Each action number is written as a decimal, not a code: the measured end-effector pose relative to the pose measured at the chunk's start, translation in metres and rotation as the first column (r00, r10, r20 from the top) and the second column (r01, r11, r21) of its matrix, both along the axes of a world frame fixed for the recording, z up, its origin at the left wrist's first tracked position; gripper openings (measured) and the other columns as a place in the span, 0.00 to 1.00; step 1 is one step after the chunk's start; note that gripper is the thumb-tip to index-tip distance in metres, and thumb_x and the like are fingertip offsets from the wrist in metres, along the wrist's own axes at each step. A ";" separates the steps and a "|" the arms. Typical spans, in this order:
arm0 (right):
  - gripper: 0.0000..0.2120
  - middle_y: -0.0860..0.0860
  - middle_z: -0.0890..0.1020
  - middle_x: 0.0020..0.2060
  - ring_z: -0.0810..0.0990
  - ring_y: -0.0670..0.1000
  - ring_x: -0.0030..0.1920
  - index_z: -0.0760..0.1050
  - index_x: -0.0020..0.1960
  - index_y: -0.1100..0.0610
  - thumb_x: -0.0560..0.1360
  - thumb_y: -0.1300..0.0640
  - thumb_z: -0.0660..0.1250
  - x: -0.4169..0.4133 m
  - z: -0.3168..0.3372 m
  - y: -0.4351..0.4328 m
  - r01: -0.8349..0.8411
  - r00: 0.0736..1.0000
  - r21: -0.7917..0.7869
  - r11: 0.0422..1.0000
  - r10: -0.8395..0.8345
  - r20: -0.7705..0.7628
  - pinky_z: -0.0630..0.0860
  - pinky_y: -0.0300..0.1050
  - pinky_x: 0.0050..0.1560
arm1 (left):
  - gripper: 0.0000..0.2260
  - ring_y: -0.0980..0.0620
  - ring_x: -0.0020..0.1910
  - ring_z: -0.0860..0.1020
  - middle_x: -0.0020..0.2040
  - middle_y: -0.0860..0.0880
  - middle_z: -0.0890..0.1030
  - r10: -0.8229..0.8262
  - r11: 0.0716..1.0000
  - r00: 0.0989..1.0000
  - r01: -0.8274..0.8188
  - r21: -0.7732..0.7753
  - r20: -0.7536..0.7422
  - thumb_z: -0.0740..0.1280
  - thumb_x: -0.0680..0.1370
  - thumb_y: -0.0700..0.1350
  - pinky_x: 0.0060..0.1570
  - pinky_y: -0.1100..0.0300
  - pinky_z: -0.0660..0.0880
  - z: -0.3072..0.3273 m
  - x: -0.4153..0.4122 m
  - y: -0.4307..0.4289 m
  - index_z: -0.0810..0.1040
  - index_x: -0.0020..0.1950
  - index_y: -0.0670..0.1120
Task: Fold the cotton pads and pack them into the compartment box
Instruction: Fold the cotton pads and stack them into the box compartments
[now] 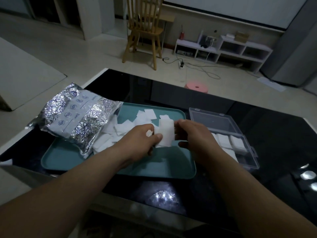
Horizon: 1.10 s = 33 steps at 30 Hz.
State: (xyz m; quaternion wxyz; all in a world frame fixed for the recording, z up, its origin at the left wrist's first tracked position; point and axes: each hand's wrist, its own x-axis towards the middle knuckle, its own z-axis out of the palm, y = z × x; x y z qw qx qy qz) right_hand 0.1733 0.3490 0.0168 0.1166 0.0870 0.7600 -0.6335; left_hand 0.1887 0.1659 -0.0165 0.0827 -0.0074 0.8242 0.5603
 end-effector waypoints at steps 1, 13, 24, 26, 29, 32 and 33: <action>0.14 0.52 0.87 0.43 0.85 0.52 0.45 0.83 0.54 0.56 0.86 0.50 0.61 -0.001 0.001 0.001 -0.024 1.000 -0.015 1.000 0.024 0.006 0.79 0.49 0.49 | 0.13 0.51 0.29 0.77 0.30 0.46 0.80 -0.012 1.000 1.000 0.012 0.010 0.009 0.69 0.81 0.50 0.37 0.57 0.71 0.001 0.000 -0.001 0.72 0.41 0.47; 0.15 0.47 0.79 0.32 0.74 0.51 0.37 0.83 0.44 0.54 0.83 0.48 0.67 -0.009 -0.009 0.014 0.153 0.978 0.056 0.987 -0.143 -0.155 0.74 0.50 0.42 | 0.12 0.46 0.35 0.78 0.33 0.42 0.82 0.037 0.998 0.999 -0.039 0.054 0.039 0.69 0.81 0.49 0.37 0.53 0.70 -0.001 -0.001 -0.013 0.71 0.41 0.48; 0.06 0.53 0.82 0.36 0.79 0.49 0.34 0.80 0.49 0.60 0.83 0.59 0.68 0.007 -0.017 -0.011 -0.071 0.996 -0.086 0.994 0.075 0.039 0.77 0.42 0.37 | 0.01 0.52 0.30 0.74 0.38 0.44 0.77 -0.043 0.972 0.990 0.011 0.234 0.132 0.66 0.80 0.39 0.30 0.60 0.69 0.005 0.005 -0.002 0.77 0.50 0.44; 0.06 0.55 0.82 0.38 0.78 0.52 0.37 0.80 0.48 0.59 0.83 0.58 0.68 0.009 -0.018 -0.014 -0.064 0.996 -0.115 0.991 0.071 0.060 0.76 0.43 0.38 | 0.03 0.52 0.31 0.75 0.37 0.45 0.78 -0.028 0.974 0.989 -0.006 0.227 0.144 0.67 0.80 0.41 0.31 0.60 0.70 0.004 0.006 -0.002 0.78 0.52 0.42; 0.06 0.47 0.81 0.29 0.78 0.45 0.30 0.79 0.49 0.59 0.83 0.59 0.67 0.010 -0.016 -0.014 -0.050 0.997 -0.136 0.989 0.057 0.049 0.73 0.43 0.38 | 0.05 0.51 0.31 0.73 0.37 0.47 0.78 0.123 0.973 0.986 -0.142 0.184 0.112 0.67 0.82 0.47 0.30 0.61 0.69 0.005 0.002 -0.003 0.79 0.51 0.47; 0.07 0.45 0.79 0.27 0.76 0.42 0.28 0.78 0.48 0.58 0.83 0.59 0.66 0.010 -0.013 -0.015 -0.053 0.996 -0.249 0.967 0.070 0.061 0.67 0.42 0.38 | 0.10 0.53 0.30 0.72 0.38 0.47 0.76 0.123 0.891 0.970 -0.201 0.406 0.208 0.65 0.84 0.52 0.30 0.60 0.66 0.014 0.001 -0.003 0.77 0.54 0.46; 0.06 0.45 0.79 0.28 0.75 0.43 0.30 0.79 0.47 0.57 0.83 0.59 0.67 0.010 -0.012 -0.016 -0.057 0.995 -0.280 0.958 0.079 0.068 0.66 0.42 0.38 | 0.12 0.53 0.30 0.73 0.38 0.47 0.78 0.049 0.841 0.962 -0.184 0.508 0.267 0.64 0.84 0.53 0.30 0.60 0.66 0.019 0.003 -0.003 0.78 0.54 0.46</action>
